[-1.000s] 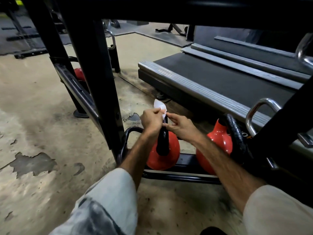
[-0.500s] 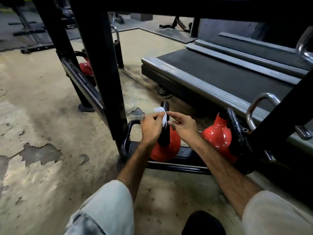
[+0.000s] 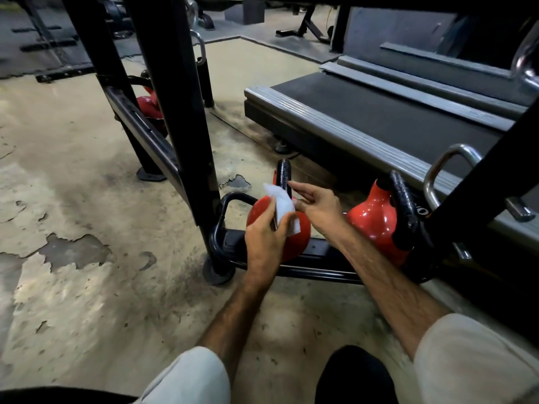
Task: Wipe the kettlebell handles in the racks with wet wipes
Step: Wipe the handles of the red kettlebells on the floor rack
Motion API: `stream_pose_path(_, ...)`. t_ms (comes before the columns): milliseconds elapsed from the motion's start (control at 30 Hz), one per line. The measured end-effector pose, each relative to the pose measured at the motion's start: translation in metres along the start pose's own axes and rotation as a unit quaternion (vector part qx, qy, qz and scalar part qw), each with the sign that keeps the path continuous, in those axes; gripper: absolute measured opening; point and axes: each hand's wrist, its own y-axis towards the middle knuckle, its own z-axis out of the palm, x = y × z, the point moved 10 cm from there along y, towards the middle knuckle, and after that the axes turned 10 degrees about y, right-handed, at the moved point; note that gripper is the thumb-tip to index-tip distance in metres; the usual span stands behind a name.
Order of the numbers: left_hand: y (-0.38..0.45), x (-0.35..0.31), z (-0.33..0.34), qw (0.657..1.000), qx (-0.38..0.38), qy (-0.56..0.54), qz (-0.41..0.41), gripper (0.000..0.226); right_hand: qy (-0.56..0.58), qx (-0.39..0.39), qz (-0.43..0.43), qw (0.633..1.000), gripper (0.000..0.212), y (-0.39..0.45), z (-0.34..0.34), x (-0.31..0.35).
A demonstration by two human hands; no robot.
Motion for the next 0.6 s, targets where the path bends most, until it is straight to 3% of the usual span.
stream_pose_path(100,-0.007,0.011,-0.006,1.000,0.012,-0.025,0.008,0.028,0.009,0.003,-0.001,1.000,0.049,-0.011,0.001,0.000)
stream_pose_path(200,0.001,0.014,-0.022,0.999,0.004,-0.052,-0.014,0.010,-0.090,-0.020,-0.053,0.994,0.052,-0.031,0.000,0.015)
stream_pose_path(300,0.007,0.006,-0.041,0.997,-0.038,-0.062,-0.032,0.009,-0.104,0.010,-0.108,0.989,0.058,-0.064,0.011,0.036)
stream_pose_path(367,0.010,-0.014,-0.040,0.998,-0.006,-0.060,-0.024,0.019,-0.093,0.019,-0.135,0.986,0.063,-0.077,0.014,0.044)
stream_pose_path(500,0.012,-0.048,-0.014,0.987,0.134,-0.091,-0.018,0.027,0.036,-0.114,-0.161,0.980,0.035,-0.079,-0.013,0.050)
stream_pose_path(600,0.031,-0.046,-0.019,0.994,0.112,-0.010,0.012,0.031,0.058,-0.206,-0.096,0.972,0.024,-0.068,-0.038,0.027)
